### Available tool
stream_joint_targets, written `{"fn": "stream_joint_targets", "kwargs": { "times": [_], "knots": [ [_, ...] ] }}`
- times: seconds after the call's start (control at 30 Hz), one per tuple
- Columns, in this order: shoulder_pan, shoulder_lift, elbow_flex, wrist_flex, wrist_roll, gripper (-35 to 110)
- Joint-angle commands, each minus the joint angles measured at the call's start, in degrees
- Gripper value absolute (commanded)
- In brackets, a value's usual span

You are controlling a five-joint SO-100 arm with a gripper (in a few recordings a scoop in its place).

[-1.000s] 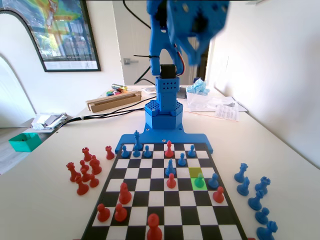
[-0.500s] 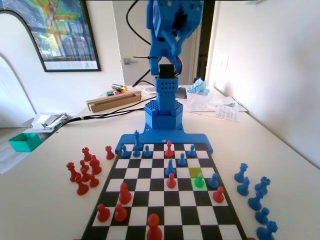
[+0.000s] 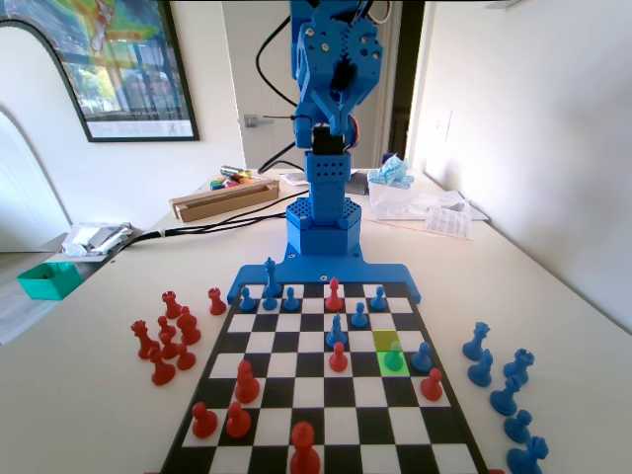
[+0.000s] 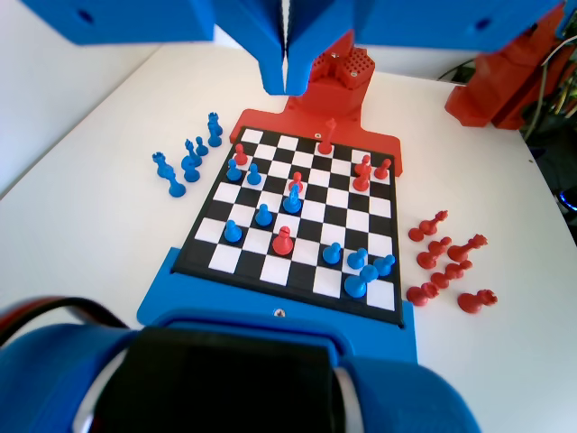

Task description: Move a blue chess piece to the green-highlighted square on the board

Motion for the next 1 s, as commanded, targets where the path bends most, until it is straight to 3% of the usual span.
{"fn": "stream_joint_targets", "kwargs": {
  "times": [0.0, 0.97],
  "knots": [
    [-0.8, 1.7, 0.2, -1.5, -0.1, 1],
    [6.1, 16.3, 1.5, -7.4, -0.1, 1]
  ]
}}
